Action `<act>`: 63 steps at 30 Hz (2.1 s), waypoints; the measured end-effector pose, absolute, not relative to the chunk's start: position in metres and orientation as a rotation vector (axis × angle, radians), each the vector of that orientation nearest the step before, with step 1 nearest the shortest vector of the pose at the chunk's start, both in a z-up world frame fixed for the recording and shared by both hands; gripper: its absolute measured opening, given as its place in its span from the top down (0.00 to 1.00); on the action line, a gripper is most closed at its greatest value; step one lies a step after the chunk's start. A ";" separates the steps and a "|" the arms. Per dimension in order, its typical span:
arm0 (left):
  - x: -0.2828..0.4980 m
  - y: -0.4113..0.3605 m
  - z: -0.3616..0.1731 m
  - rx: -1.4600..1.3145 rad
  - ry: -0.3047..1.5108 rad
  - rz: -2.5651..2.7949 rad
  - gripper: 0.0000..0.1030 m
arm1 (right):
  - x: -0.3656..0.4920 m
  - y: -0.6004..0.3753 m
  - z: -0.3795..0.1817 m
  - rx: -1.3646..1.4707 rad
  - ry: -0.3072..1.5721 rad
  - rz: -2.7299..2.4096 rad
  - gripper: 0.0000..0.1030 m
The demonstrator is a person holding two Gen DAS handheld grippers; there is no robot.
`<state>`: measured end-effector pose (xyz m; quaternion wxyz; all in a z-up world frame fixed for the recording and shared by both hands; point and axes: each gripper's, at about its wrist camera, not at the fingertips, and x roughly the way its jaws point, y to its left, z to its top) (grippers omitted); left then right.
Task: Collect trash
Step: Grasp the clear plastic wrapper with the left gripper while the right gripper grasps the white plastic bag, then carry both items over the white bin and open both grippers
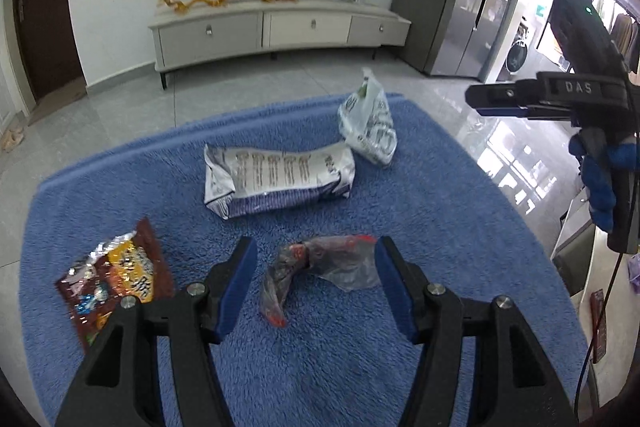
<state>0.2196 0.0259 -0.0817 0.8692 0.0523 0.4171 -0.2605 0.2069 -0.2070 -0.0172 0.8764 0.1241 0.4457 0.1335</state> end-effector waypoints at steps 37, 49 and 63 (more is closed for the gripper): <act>0.169 0.018 -0.078 0.103 0.858 -0.492 0.82 | 0.184 -0.205 -0.040 0.252 0.882 0.261 0.94; 0.111 -0.003 0.007 0.089 0.701 -0.491 0.82 | 0.076 -0.240 0.048 0.267 0.673 0.211 0.94; 0.108 -0.152 0.051 0.108 0.684 -0.665 0.82 | 0.001 -0.340 0.092 0.271 0.563 0.032 0.94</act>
